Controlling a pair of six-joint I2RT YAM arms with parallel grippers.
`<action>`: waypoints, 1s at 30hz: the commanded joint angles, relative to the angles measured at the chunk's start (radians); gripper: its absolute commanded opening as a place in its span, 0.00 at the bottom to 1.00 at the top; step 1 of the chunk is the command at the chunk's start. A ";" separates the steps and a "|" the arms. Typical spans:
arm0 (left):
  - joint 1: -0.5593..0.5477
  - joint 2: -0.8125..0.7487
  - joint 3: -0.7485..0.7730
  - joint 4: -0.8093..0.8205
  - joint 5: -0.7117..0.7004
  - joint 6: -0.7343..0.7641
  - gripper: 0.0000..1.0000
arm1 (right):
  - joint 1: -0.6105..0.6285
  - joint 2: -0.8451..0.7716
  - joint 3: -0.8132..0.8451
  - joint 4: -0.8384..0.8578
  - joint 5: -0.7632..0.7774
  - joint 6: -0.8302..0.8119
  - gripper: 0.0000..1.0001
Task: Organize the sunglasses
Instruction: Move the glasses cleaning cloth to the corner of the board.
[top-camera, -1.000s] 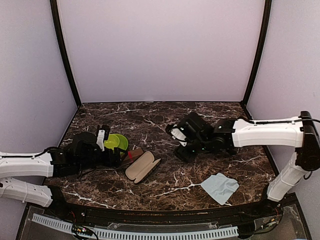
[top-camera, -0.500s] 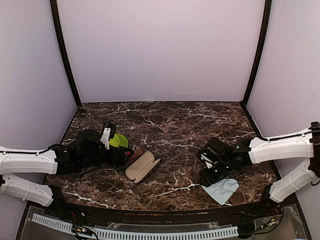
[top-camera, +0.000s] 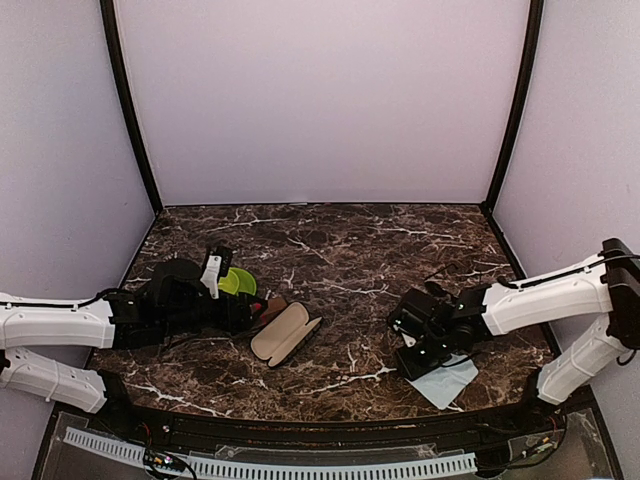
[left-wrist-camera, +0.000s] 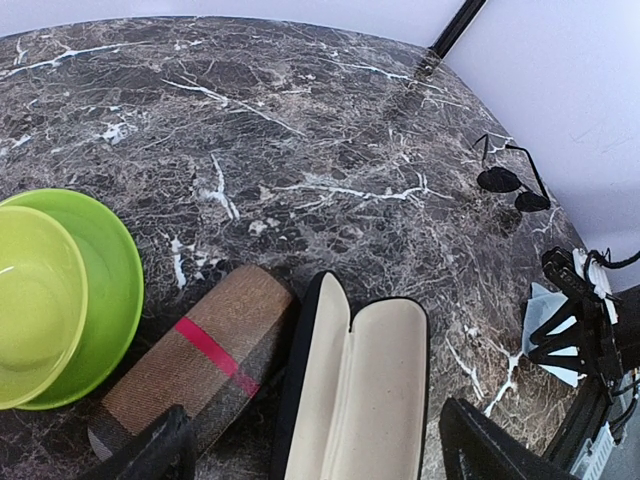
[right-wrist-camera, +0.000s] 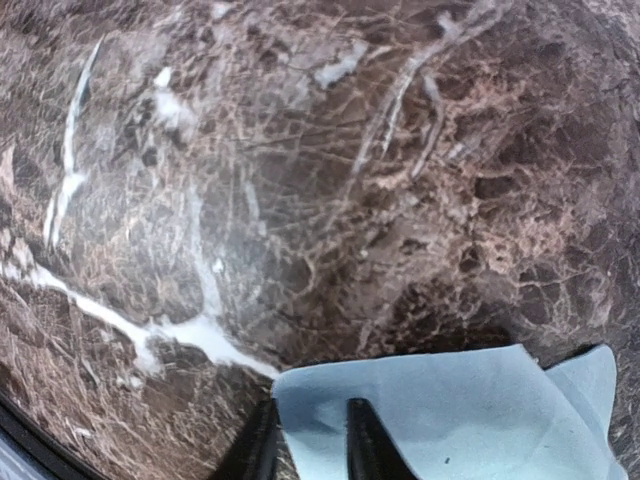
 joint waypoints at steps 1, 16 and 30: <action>-0.006 0.000 0.025 0.010 0.004 0.000 0.86 | 0.047 0.090 0.013 0.032 0.018 -0.002 0.19; -0.006 -0.032 0.059 -0.076 -0.071 0.035 0.87 | 0.298 0.460 0.427 0.084 -0.046 -0.265 0.07; -0.034 0.161 0.186 -0.050 0.092 0.179 0.85 | 0.251 0.148 0.269 0.184 -0.089 -0.210 0.49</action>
